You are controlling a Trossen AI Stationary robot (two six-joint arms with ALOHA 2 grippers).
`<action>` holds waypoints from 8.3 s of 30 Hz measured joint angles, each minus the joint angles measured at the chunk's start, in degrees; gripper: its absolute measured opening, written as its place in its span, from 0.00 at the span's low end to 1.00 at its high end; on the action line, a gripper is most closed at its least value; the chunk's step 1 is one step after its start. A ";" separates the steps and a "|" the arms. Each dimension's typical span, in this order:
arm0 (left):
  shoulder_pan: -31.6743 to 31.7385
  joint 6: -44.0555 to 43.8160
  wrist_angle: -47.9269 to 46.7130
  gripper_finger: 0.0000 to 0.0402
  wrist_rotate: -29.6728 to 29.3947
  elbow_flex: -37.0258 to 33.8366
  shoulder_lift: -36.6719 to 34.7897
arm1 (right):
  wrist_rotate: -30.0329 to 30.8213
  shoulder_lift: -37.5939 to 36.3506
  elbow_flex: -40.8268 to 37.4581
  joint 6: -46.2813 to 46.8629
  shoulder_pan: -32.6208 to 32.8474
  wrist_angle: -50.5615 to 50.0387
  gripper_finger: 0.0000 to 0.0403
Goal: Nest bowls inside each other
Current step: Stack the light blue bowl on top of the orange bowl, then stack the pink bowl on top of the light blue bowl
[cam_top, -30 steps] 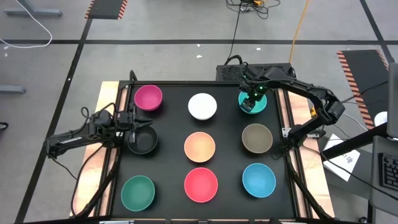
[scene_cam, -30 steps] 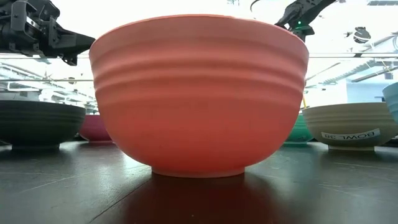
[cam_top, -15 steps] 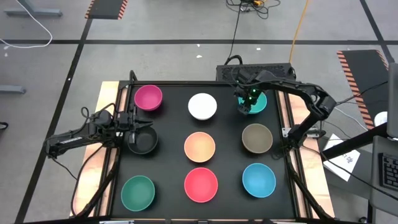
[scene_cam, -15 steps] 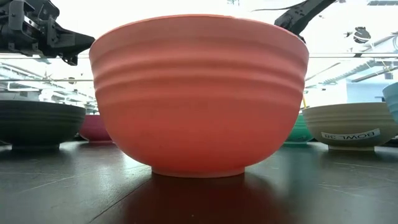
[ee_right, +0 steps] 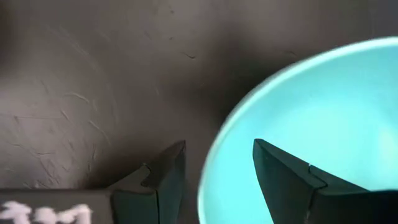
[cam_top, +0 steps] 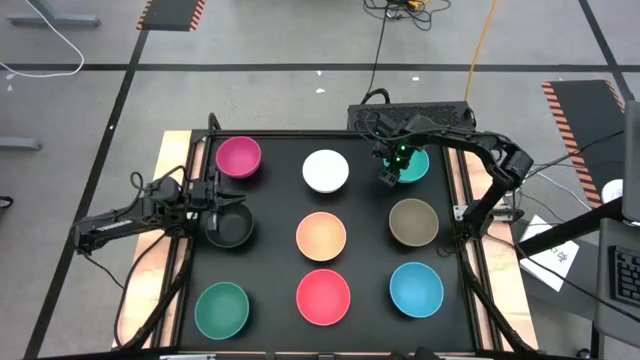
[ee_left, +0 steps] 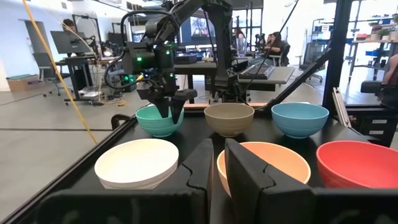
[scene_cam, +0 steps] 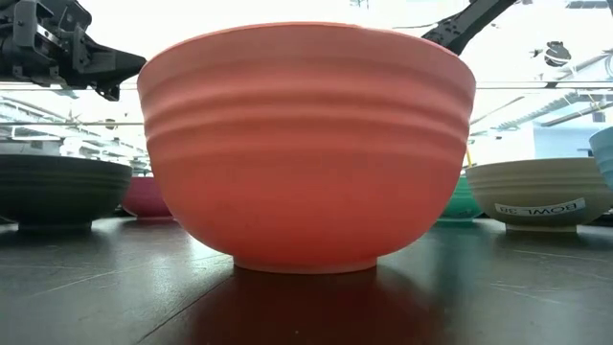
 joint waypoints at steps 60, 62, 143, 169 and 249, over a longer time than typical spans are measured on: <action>-0.01 -0.38 -0.48 0.12 4.00 0.01 -0.01 | 11.60 0.00 12.62 -5.25 5.42 -8.97 0.00; -0.02 -0.46 -0.48 0.12 4.14 0.00 -0.02 | 11.57 0.00 14.63 -4.69 6.47 -10.19 0.00; -0.02 0.15 -0.60 0.12 3.98 0.02 -0.02 | 4.81 23.82 56.43 7.23 49.27 -21.32 0.00; -0.02 0.37 -2.94 0.12 4.02 0.02 0.00 | -0.35 29.15 56.17 6.34 48.43 -19.04 0.00; 4.87 5.17 -4.42 0.12 3.81 26.86 22.77 | 9.03 -40.01 -27.58 -0.99 44.60 62.94 0.57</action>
